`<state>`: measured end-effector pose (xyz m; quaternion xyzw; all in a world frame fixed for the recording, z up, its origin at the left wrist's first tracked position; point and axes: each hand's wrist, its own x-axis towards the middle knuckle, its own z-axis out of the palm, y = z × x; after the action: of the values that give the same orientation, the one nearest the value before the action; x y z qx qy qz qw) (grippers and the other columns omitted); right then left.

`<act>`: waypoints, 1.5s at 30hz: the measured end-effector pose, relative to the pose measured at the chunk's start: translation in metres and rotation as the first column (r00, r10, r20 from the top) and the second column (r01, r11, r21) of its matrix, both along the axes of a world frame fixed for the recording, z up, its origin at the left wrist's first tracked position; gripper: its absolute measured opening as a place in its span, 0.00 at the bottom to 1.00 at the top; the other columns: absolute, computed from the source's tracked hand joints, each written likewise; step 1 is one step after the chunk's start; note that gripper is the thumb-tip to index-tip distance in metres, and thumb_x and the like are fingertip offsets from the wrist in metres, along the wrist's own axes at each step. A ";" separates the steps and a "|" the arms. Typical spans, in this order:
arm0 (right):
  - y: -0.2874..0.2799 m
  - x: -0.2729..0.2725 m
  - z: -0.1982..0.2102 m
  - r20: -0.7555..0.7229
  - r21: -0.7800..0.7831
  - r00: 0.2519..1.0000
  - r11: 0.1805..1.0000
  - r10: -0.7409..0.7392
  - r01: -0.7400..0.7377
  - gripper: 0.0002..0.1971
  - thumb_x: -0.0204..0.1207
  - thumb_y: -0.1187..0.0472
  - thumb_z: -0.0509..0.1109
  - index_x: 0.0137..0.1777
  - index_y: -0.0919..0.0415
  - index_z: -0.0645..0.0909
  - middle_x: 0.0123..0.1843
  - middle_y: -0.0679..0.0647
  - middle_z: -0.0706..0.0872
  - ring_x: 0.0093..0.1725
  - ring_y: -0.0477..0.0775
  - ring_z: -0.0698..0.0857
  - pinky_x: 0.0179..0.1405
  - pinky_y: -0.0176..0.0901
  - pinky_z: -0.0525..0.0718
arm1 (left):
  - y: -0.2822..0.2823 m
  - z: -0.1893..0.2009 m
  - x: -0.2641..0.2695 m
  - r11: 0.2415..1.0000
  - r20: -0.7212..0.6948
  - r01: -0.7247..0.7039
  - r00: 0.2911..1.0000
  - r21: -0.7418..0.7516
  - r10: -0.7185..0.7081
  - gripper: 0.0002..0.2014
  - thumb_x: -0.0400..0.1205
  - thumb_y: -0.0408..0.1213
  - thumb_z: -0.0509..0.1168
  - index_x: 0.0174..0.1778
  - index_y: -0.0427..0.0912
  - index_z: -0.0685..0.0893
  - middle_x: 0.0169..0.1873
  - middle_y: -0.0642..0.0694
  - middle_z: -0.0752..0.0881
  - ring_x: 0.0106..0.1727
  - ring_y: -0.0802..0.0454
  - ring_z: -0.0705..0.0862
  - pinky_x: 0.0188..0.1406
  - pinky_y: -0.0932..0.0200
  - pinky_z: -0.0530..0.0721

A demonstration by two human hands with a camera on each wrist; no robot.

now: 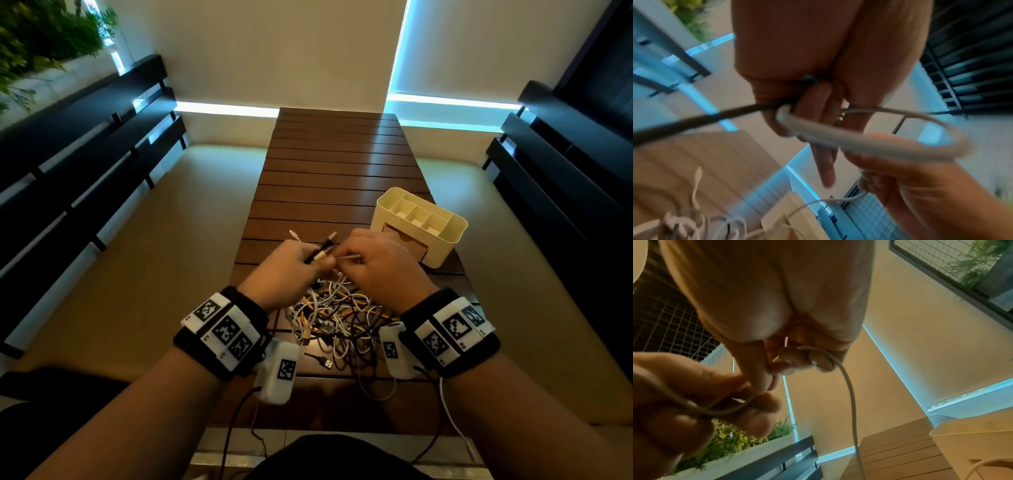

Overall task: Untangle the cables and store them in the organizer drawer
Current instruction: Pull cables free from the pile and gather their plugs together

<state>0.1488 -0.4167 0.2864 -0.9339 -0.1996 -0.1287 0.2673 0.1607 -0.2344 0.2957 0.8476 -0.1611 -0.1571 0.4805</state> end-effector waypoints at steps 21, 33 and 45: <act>-0.031 0.004 -0.005 -0.241 0.290 0.970 0.953 -0.015 0.087 0.05 0.81 0.56 0.72 0.44 0.50 0.87 0.39 0.43 0.84 0.41 0.41 0.82 0.39 0.28 0.77 | 0.061 -0.010 0.004 0.982 0.015 -0.091 0.996 0.164 0.090 0.10 0.85 0.43 0.67 0.43 0.46 0.92 0.30 0.53 0.86 0.29 0.59 0.77 0.35 0.60 0.72; -0.002 0.006 0.001 -0.308 -0.129 0.944 0.978 0.117 -0.164 0.03 0.82 0.58 0.70 0.50 0.54 0.86 0.42 0.37 0.75 0.43 0.34 0.75 0.41 0.25 0.69 | 0.031 0.022 0.013 0.997 0.242 -0.054 0.970 0.062 0.037 0.08 0.85 0.41 0.67 0.56 0.51 0.91 0.43 0.38 0.91 0.34 0.48 0.81 0.35 0.58 0.76; -0.009 -0.002 -0.005 -0.227 0.316 0.970 0.949 0.082 -0.007 0.05 0.84 0.55 0.68 0.47 0.51 0.83 0.37 0.51 0.84 0.35 0.47 0.81 0.34 0.32 0.79 | 0.017 0.021 -0.002 0.975 0.140 -0.049 0.987 -0.219 0.081 0.12 0.88 0.38 0.62 0.40 0.39 0.85 0.21 0.56 0.79 0.20 0.65 0.72 0.21 0.70 0.71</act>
<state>0.1473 -0.4252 0.2811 -0.8836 -0.1644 -0.0402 0.4367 0.1591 -0.2178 0.3167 0.8050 -0.1843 -0.0596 0.5608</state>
